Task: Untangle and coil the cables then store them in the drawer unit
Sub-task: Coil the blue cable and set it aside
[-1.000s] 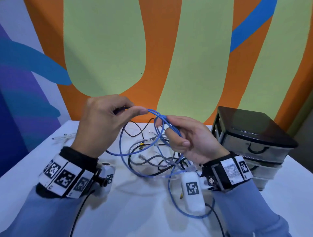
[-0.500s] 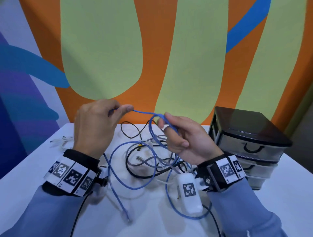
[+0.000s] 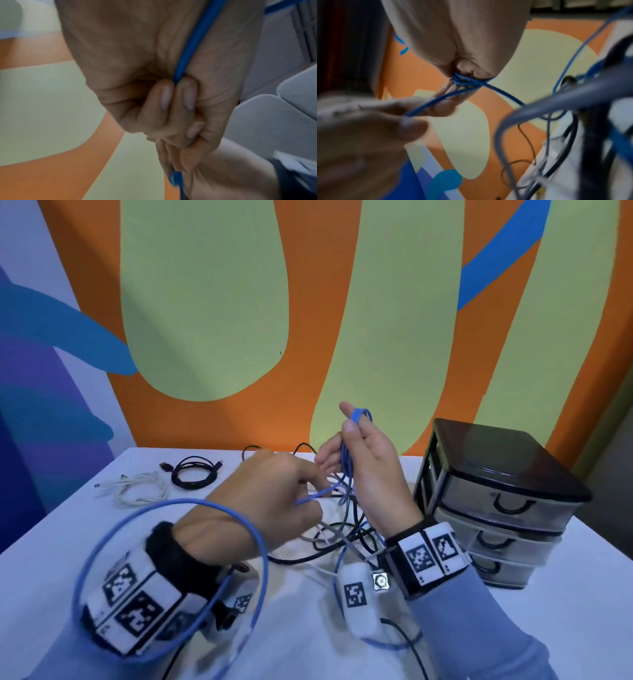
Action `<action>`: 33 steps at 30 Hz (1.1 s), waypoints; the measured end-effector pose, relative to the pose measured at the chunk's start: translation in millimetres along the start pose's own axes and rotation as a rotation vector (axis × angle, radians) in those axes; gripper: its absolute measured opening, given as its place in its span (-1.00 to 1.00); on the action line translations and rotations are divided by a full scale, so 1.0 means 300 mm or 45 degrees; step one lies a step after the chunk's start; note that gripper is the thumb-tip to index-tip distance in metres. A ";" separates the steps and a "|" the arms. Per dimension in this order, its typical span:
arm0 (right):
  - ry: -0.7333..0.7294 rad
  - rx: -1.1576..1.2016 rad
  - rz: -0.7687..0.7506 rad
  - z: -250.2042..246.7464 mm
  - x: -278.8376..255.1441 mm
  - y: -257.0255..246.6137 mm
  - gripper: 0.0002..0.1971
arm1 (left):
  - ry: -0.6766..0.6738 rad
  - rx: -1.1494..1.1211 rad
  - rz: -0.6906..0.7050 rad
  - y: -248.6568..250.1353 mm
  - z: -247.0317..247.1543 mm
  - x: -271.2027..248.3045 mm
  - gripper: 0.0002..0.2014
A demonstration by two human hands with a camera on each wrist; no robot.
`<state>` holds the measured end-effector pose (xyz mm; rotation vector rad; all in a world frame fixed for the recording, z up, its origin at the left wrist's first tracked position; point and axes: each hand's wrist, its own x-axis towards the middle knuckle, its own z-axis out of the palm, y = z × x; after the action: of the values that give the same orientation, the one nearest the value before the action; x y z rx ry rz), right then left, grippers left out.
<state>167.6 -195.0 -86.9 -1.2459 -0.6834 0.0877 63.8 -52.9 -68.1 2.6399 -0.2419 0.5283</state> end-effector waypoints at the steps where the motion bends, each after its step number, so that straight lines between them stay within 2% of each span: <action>1: -0.055 -0.152 0.020 0.003 -0.006 0.001 -0.69 | 0.041 -0.081 -0.013 -0.007 -0.024 -0.004 -0.82; 4: -0.321 -0.371 0.200 0.003 -0.021 0.003 -0.69 | 0.184 -0.309 -0.070 -0.046 -0.090 -0.011 -0.81; 7: -0.547 -0.260 0.335 -0.013 -0.026 -0.022 -0.68 | 0.356 -0.566 -0.101 -0.085 -0.142 -0.018 -0.88; 9: -0.624 -0.122 0.386 -0.032 -0.026 -0.040 -0.70 | 0.472 -0.652 -0.092 -0.107 -0.153 -0.016 -0.85; 12: -0.686 0.141 0.457 -0.049 -0.031 -0.047 -0.70 | 0.575 -0.635 -0.050 -0.131 -0.140 -0.008 -0.81; 16: -0.650 0.643 0.427 -0.059 -0.030 -0.056 -0.68 | 0.641 -0.531 -0.018 -0.163 -0.091 0.009 -0.87; 18: -0.540 0.791 0.359 -0.055 -0.028 -0.062 -0.65 | 0.569 -0.365 -0.010 -0.173 -0.053 0.024 -0.87; 21: -0.369 1.005 0.275 -0.042 -0.017 -0.064 -0.58 | 0.279 -0.015 -0.084 -0.156 0.012 0.035 -0.72; 24: -0.134 1.118 0.168 -0.054 0.003 -0.050 -0.53 | 0.040 0.146 0.065 -0.087 0.049 0.009 -0.62; 25: -0.067 1.073 0.124 -0.057 0.008 -0.044 -0.54 | -0.047 0.133 0.128 -0.049 0.055 -0.006 -0.63; 28: 0.074 0.613 0.021 -0.042 0.019 -0.016 -0.60 | -0.177 -0.001 0.234 0.047 0.046 -0.035 -0.90; 31: 0.017 0.138 -0.026 -0.018 0.016 0.007 -0.66 | -0.136 -0.051 0.230 0.048 0.005 -0.037 -0.94; 33: -0.044 -0.227 -0.028 -0.020 0.006 0.010 -0.69 | -0.097 -0.204 0.136 0.011 -0.033 -0.031 -0.90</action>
<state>173.0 -198.2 -89.7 -1.4102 -0.7475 0.0303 51.3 -50.6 -62.2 2.5037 -0.4327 0.4237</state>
